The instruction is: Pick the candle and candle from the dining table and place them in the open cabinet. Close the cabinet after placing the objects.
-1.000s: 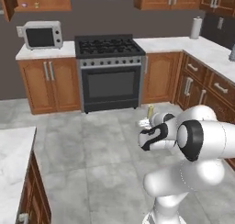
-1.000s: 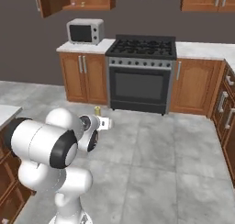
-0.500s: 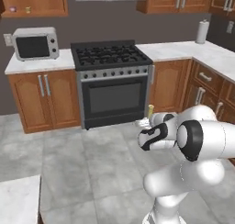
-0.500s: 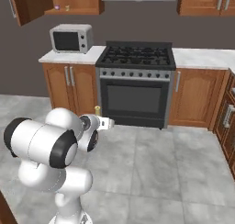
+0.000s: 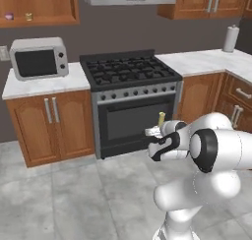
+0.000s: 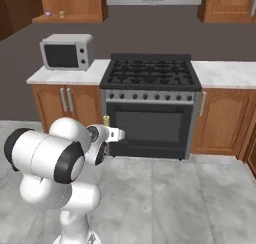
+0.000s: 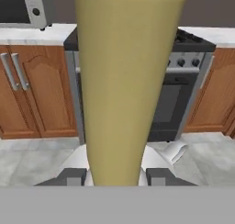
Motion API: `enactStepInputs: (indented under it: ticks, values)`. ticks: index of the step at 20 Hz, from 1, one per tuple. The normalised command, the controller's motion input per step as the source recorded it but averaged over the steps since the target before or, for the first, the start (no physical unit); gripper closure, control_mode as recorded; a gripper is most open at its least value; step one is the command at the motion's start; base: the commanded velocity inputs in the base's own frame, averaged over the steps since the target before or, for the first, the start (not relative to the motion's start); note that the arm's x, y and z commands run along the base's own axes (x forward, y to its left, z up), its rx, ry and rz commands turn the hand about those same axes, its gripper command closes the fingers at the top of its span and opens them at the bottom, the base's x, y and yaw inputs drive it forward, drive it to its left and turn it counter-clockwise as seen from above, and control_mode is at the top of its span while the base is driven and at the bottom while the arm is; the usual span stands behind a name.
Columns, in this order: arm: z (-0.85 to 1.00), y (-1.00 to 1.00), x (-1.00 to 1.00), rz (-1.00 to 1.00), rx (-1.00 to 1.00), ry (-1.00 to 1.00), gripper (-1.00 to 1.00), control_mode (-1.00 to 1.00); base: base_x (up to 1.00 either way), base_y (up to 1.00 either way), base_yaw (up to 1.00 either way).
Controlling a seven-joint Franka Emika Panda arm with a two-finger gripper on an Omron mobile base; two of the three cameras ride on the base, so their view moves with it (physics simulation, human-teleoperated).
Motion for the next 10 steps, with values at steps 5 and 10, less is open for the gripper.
enactStepInputs:
  ticks: [5, 10]
  values:
    - [0.0, 0.0, 0.0, 0.0, 0.0, 0.0, 1.0, 1.0, 0.99, 0.7, -0.15]
    - [0.0, 0.0, 0.0, 0.0, 0.0, 0.0, 1.0, 1.0, 0.64, 0.92, -0.15]
